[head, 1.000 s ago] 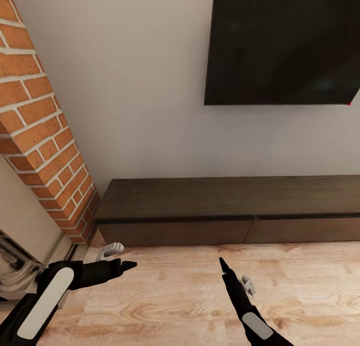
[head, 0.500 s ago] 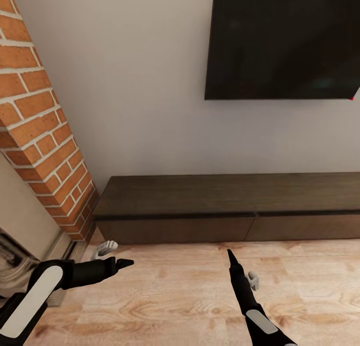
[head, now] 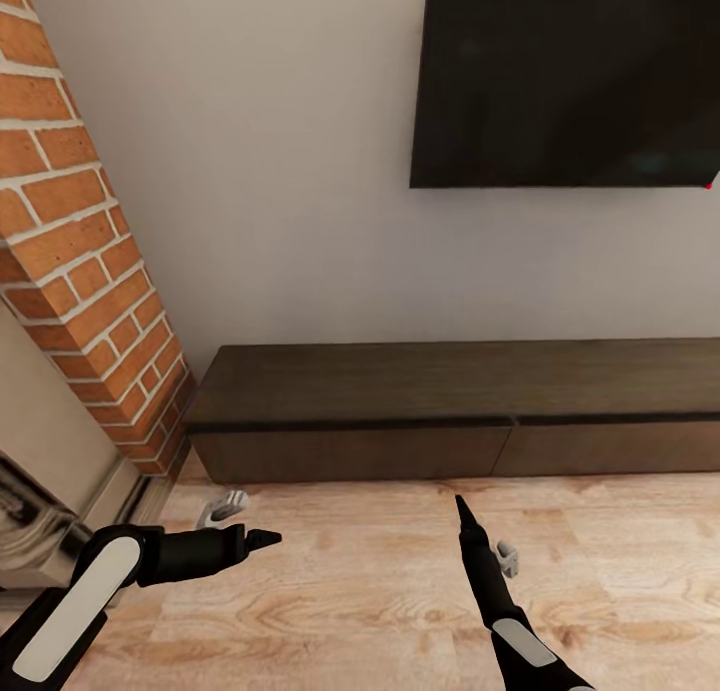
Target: Place each of the two pumpkins and all three candles from the living room inside a cabinet in the living room (use any cabinet), then make sure every cabinet is closed, and position the cauldron so it is next to a table in the living room.
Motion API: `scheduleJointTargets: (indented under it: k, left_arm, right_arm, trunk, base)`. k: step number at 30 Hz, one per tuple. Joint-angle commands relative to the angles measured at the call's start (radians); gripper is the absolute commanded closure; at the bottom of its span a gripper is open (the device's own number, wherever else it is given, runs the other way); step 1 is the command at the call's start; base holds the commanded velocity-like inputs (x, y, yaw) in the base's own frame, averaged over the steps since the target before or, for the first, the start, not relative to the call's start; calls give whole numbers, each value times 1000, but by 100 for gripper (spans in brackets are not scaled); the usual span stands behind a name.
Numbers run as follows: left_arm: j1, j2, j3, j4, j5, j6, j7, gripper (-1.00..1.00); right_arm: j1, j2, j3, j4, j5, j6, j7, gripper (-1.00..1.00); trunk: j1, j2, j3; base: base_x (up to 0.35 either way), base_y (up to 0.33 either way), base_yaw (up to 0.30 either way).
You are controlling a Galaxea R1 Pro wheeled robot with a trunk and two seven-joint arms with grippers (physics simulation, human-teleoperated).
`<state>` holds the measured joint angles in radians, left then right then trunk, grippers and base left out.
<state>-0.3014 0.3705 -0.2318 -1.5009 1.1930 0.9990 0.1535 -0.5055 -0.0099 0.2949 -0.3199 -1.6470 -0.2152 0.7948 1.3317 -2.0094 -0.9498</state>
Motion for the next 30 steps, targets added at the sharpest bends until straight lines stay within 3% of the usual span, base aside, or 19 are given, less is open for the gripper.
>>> scheduleJointTargets:
  k: [1,8,17,22,30]
  left_arm:
    - [-1,1,-3,-1,11,1,10,-100]
    - [-1,-2,-4,-1,11,1,10,-100]
    - [-1,-1,-6,-1,11,1,10,-100]
    - [-1,-3,-7,-1,11,1,10,-100]
    - [-1,-11,-8,0,11,-1,11,-100]
  right_arm:
    - [-1,-1,8,-1,-9,-5,2,-100]
    - [-1,-4,6,4,-16,-1,0,-100]
    - [-1,-5,8,-4,-54,18,4,-100]
    - [-1,-7,6,-3,-56,68,87,-100]
    - [-1,-6,5,6,-59,103,120,-100]
  trunk:
    - [4,-8,-4]
    - [31,-57,-26]
    - [65,-120,-54]
    - [84,-155,-70]
    - [115,-211,-95]
  base:
    - [0,0,0]
    - [0,0,0]
    - [0,0,0]
    - [0,0,0]
    - [0,0,0]
